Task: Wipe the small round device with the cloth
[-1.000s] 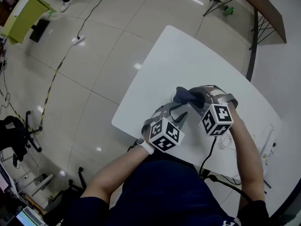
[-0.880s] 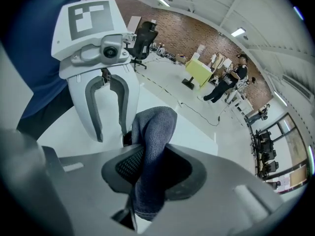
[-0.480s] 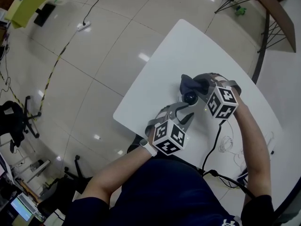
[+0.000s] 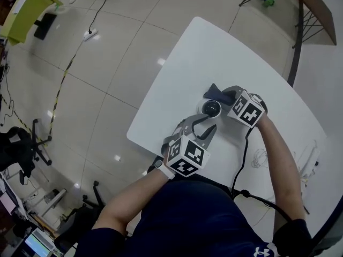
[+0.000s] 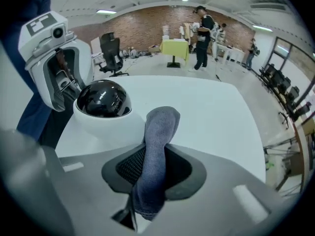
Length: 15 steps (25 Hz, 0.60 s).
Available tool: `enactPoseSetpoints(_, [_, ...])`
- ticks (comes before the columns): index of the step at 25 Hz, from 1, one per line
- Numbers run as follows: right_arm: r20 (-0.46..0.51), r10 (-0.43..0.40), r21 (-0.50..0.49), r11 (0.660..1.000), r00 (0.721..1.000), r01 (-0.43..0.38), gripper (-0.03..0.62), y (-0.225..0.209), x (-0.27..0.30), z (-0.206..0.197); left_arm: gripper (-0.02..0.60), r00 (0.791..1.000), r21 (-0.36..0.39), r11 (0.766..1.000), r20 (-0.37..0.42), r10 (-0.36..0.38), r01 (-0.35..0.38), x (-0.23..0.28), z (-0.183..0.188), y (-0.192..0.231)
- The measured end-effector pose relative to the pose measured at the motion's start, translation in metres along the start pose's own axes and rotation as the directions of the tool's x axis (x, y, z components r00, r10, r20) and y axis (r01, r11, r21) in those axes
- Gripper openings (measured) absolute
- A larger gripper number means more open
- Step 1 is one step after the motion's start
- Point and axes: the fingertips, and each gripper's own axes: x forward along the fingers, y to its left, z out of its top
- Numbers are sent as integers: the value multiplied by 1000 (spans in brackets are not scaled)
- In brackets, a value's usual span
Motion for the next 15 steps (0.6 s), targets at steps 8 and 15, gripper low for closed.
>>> enactPoseSetpoints(8, [-42, -98, 385, 917, 994, 107, 107, 46, -18, -40, 137, 1000, 26, 1000, -22, 15, -14, 1, -7, 6])
enactPoseSetpoints(15, [42, -146, 690, 720, 988, 77, 107, 96, -27, -47, 137, 999, 53, 999, -40, -4, 6, 3, -8, 1])
